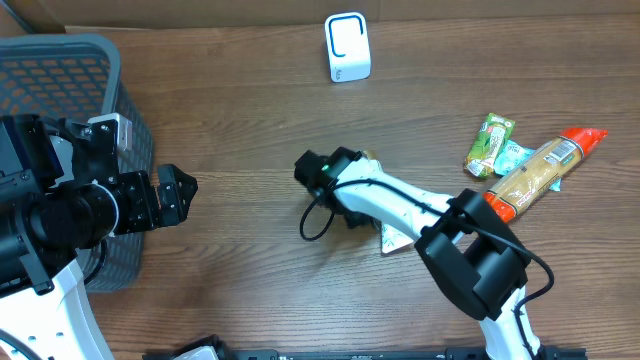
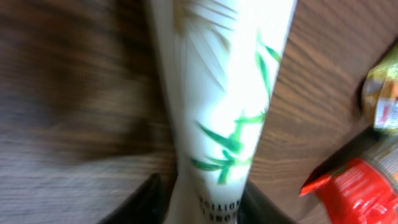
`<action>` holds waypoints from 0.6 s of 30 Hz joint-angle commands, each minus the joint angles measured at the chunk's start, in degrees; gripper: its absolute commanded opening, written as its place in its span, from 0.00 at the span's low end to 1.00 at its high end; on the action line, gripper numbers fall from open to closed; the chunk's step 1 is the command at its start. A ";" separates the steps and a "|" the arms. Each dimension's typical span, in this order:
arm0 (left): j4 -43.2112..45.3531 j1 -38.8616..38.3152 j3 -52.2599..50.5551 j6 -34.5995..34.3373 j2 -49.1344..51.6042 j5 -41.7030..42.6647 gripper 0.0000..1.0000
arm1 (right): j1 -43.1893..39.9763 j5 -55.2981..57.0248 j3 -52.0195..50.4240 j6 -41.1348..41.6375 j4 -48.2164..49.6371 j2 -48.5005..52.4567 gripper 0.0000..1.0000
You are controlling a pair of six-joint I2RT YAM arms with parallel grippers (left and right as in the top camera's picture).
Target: Scan the item barcode
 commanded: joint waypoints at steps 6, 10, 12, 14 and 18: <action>0.07 0.24 0.00 0.44 0.22 0.00 1.00 | 4.04 -16.70 5.22 -2.43 0.13 -1.09 0.85; 0.07 0.24 0.00 0.44 0.22 0.00 1.00 | 2.75 -22.18 8.22 -2.67 -0.04 -1.97 0.88; 0.07 0.24 0.00 0.44 0.22 0.00 1.00 | 1.92 -24.44 9.73 -2.69 -0.35 -2.75 0.88; 0.07 0.24 0.00 0.44 0.22 0.00 1.00 | 0.74 -25.62 11.19 -2.60 -0.81 -3.89 0.90; 0.07 0.24 0.00 0.44 0.22 0.00 1.00 | -3.76 -28.63 14.58 -2.62 -2.69 -6.78 0.98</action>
